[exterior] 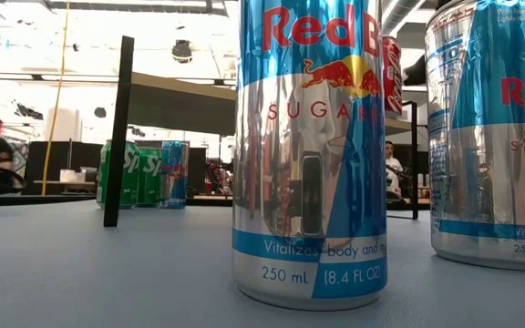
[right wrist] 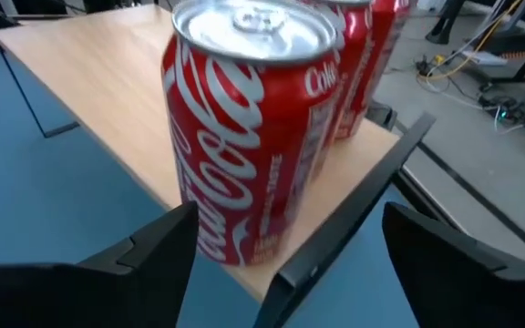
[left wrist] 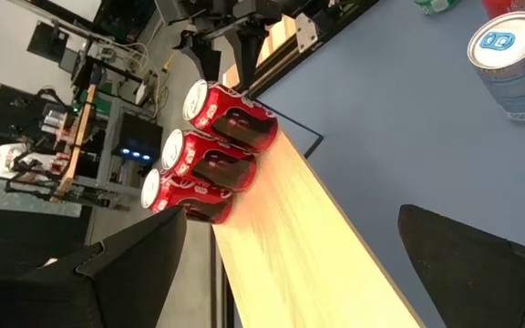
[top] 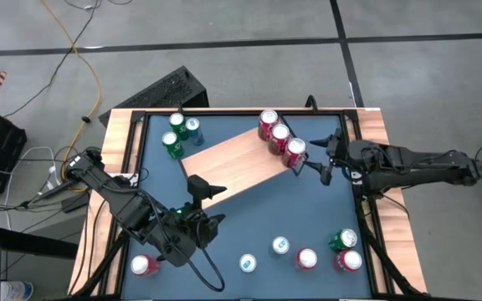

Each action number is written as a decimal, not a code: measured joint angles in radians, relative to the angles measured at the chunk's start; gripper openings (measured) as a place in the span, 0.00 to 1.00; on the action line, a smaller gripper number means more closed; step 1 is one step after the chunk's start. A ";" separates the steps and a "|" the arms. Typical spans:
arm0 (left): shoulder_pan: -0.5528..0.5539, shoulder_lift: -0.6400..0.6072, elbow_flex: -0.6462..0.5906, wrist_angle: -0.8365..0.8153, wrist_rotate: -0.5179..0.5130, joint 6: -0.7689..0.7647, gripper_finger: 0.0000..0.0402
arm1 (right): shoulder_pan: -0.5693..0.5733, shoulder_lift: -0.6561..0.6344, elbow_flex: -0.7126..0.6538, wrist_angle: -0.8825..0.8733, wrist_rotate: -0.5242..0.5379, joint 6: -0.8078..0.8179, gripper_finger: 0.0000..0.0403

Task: Place canned beverage on shelf
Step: Put the top blue soda can on the shelf

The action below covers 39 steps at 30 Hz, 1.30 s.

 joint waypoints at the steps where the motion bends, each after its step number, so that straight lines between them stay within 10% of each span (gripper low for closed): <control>1: 0.000 0.000 0.000 -0.006 0.000 -0.006 0.96 | 0.000 -0.006 0.000 -0.010 -0.005 0.004 0.80; 18: -0.023 0.000 0.000 -0.119 0.138 -0.262 0.96 | 0.059 -0.042 0.018 -0.202 0.039 0.092 0.37; 28: -0.080 -0.020 0.000 -0.136 -0.002 -0.323 0.96 | 0.139 0.071 0.392 -0.637 -0.043 0.265 0.16; 39: 0.079 -0.211 0.000 -0.353 0.042 -0.588 0.96 | 0.289 0.241 0.679 -0.692 -0.112 0.279 0.14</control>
